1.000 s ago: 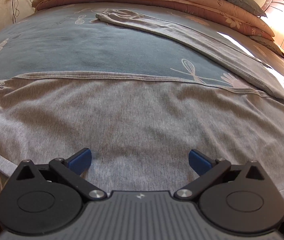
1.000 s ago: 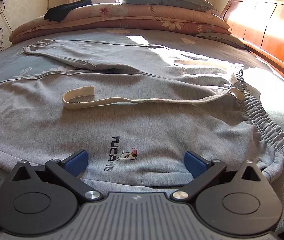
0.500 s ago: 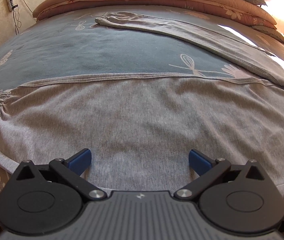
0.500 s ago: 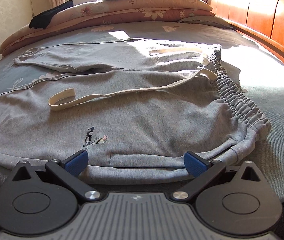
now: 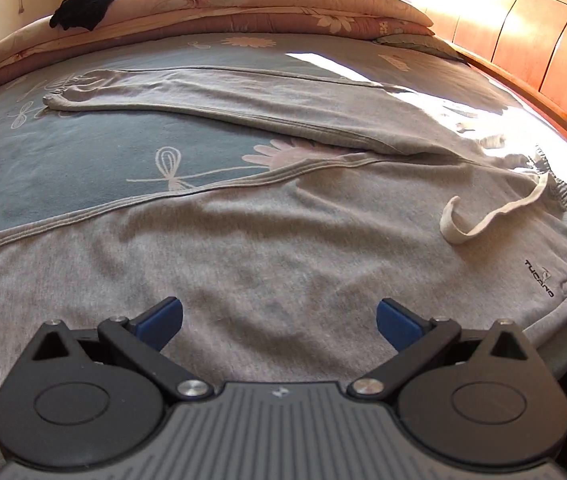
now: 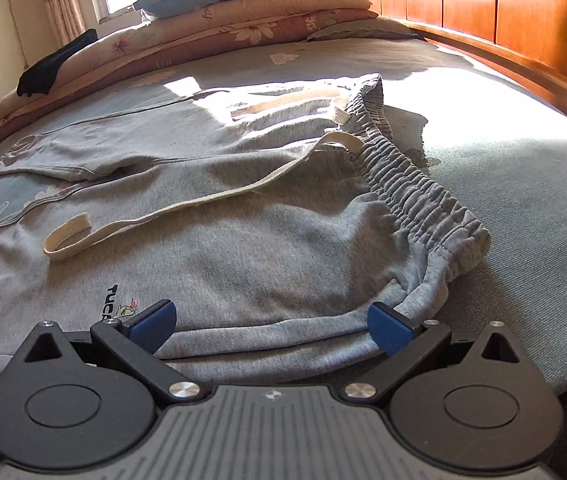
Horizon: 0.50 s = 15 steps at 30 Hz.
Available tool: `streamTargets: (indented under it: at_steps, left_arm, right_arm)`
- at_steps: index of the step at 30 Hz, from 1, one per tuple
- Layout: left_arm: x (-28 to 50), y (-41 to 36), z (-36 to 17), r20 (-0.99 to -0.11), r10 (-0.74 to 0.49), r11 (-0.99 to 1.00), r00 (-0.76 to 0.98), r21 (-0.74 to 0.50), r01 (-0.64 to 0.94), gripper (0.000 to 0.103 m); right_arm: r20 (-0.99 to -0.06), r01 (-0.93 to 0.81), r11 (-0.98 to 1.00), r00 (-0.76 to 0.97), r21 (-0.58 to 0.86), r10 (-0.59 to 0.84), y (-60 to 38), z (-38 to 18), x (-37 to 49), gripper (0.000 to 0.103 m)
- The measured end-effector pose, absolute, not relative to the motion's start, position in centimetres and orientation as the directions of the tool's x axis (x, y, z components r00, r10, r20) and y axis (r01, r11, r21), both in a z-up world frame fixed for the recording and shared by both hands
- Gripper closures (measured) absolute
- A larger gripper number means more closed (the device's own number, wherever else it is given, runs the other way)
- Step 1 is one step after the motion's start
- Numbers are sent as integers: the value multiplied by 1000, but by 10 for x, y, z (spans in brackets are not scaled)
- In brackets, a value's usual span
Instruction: Fold clothes
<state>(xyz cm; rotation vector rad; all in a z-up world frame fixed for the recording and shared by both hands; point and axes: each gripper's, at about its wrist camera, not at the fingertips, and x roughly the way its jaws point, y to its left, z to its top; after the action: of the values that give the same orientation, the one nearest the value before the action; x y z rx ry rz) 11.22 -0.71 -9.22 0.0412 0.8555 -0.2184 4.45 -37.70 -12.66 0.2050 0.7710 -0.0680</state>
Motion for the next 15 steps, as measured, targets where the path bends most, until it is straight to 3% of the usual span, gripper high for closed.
streamTargets:
  at_steps: [6, 15]
  left_arm:
    - [118, -21, -110, -806, -164, 976, 569, -48, 212, 1]
    - [118, -4, -110, -800, -199, 978, 565, -127, 164, 1]
  right_arm:
    - [-617, 150, 951, 785, 271, 52, -391, -110, 56, 0]
    - [-634, 143, 938, 767, 317, 98, -397, -131, 80, 0]
